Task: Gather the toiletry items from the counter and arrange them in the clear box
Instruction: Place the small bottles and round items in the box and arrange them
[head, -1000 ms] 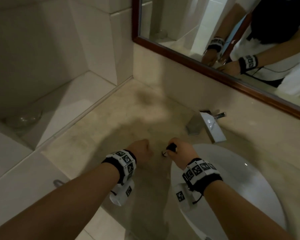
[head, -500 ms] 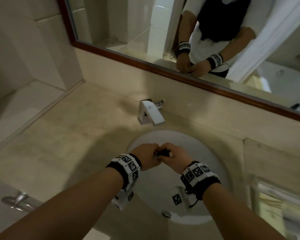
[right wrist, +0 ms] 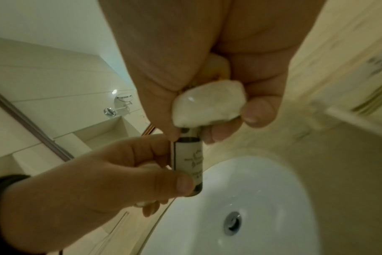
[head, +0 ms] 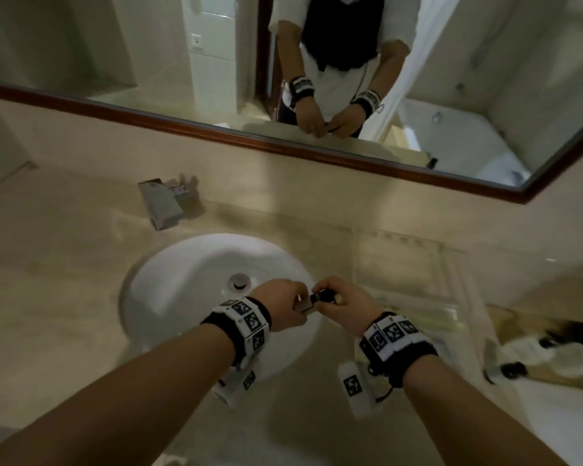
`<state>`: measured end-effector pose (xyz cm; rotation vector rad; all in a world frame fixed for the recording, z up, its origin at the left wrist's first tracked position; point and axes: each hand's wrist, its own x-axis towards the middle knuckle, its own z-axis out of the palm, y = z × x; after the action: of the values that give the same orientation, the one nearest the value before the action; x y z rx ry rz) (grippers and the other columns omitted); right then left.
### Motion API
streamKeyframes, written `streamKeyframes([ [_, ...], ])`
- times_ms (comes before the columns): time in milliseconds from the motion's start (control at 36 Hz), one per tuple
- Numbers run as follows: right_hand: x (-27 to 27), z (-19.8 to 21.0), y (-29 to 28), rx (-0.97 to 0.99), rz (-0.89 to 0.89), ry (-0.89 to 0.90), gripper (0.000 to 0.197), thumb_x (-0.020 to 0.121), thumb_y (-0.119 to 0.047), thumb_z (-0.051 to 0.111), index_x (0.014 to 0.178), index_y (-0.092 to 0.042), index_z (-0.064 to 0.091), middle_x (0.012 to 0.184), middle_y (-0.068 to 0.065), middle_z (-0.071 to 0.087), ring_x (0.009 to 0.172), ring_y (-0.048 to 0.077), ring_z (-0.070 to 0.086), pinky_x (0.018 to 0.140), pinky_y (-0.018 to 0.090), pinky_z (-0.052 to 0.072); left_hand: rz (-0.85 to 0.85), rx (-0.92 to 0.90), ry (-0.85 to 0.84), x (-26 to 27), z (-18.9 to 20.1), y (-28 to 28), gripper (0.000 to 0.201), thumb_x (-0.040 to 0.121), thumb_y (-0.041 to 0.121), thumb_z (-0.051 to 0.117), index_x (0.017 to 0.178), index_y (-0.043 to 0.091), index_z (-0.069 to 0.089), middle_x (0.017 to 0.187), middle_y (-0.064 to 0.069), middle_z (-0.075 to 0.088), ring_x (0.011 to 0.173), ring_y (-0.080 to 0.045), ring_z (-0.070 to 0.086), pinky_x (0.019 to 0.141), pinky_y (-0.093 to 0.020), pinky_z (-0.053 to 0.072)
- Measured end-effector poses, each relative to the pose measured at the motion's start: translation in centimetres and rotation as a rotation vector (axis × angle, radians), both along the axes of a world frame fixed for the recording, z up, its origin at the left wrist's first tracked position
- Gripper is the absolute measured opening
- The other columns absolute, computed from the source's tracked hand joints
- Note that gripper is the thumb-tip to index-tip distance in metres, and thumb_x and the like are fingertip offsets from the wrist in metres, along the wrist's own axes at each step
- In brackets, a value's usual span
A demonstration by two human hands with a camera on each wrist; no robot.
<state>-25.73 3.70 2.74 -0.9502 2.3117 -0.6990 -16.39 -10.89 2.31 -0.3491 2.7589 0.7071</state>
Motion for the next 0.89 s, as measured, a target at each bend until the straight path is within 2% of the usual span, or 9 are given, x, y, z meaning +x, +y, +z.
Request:
streamKeyframes([
  [139,-2.5,0.2,6.7,0.002,-0.065,0.039,0.018,0.084,-0.026,0.065,0.101,-0.028,0.060,0.096,-0.008,0.059,0.087,0.012,0.054,0.067,0.021,0.037,-0.059,0.010,-0.005,-3.2,0.0,6.1,0.034,0.082,0.037,0.064,0.111,0.022,0.059,0.110,-0.002,0.065,0.096,-0.023,0.060,0.080,-0.034,0.051],
  [333,-5.3,0.7,14.8,0.051,-0.114,-0.017,0.014,0.085,-0.022,0.065,0.096,-0.025,0.056,0.095,-0.001,0.061,0.084,0.019,0.055,0.062,0.024,0.039,-0.145,-0.009,-0.003,-7.0,-0.2,13.6,0.039,0.082,0.042,0.066,0.115,0.022,0.059,0.113,-0.001,0.065,0.099,-0.024,0.061,0.086,-0.035,0.052],
  [389,-6.2,0.7,16.8,0.063,-0.137,-0.028,0.013,0.084,-0.021,0.064,0.095,-0.025,0.058,0.095,0.001,0.061,0.082,0.022,0.056,0.063,0.028,0.043,-0.165,-0.015,0.010,-7.9,-0.1,15.5,0.034,0.083,0.040,0.065,0.112,0.023,0.060,0.111,-0.001,0.065,0.096,-0.023,0.061,0.082,-0.033,0.051],
  [472,-7.3,0.8,19.2,0.080,-0.173,-0.038,0.018,0.080,-0.023,0.065,0.084,-0.038,0.056,0.094,0.000,0.062,0.086,0.029,0.061,0.075,0.042,0.053,-0.182,0.007,0.030,-9.1,0.0,17.8,0.033,0.085,0.032,0.062,0.115,0.018,0.059,0.113,-0.004,0.062,0.099,-0.024,0.058,0.079,-0.029,0.045],
  [528,-8.1,0.8,20.6,0.095,-0.177,-0.026,0.020,0.080,-0.025,0.065,0.078,-0.041,0.052,0.092,-0.001,0.062,0.087,0.030,0.061,0.077,0.043,0.052,-0.143,0.041,0.052,-9.6,-0.1,18.9,0.037,0.085,0.030,0.061,0.119,0.016,0.054,0.117,-0.006,0.059,0.102,-0.025,0.055,0.084,-0.032,0.045],
  [611,-9.2,0.9,22.0,0.084,-0.207,-0.014,0.016,0.082,-0.022,0.065,0.086,-0.032,0.053,0.089,0.002,0.060,0.083,0.029,0.059,0.068,0.033,0.046,-0.074,0.097,0.073,-10.1,-0.5,20.0,0.040,0.085,0.034,0.060,0.112,0.011,0.043,0.114,-0.009,0.050,0.094,-0.026,0.047,0.078,-0.035,0.039],
  [695,-10.0,0.6,23.0,0.074,-0.230,-0.010,0.016,0.083,-0.015,0.066,0.090,-0.023,0.054,0.091,0.001,0.057,0.084,0.022,0.054,0.063,0.027,0.040,-0.110,0.010,0.017,-10.5,-1.1,20.5,0.034,0.086,0.017,0.057,0.112,0.007,0.038,0.119,-0.013,0.041,0.098,-0.026,0.039,0.083,-0.036,0.036],
  [778,-10.4,-0.1,23.7,0.121,-0.219,-0.014,0.015,0.081,-0.020,0.065,0.087,-0.028,0.054,0.091,0.002,0.059,0.087,0.026,0.058,0.070,0.032,0.046,-0.171,-0.065,-0.034,-10.8,-2.1,20.8,0.039,0.081,0.006,0.057,0.115,0.006,0.037,0.121,-0.014,0.037,0.108,-0.031,0.039,0.092,-0.039,0.037],
  [889,-10.4,-1.4,24.2,0.188,-0.193,-0.028,0.010,0.082,-0.029,0.062,0.089,-0.031,0.054,0.096,0.005,0.063,0.086,0.027,0.060,0.075,0.042,0.053,-0.227,-0.074,-0.091,-11.4,-2.9,21.0,0.037,0.083,0.008,0.059,0.114,0.008,0.040,0.122,-0.013,0.038,0.108,-0.032,0.042,0.090,-0.039,0.039],
])
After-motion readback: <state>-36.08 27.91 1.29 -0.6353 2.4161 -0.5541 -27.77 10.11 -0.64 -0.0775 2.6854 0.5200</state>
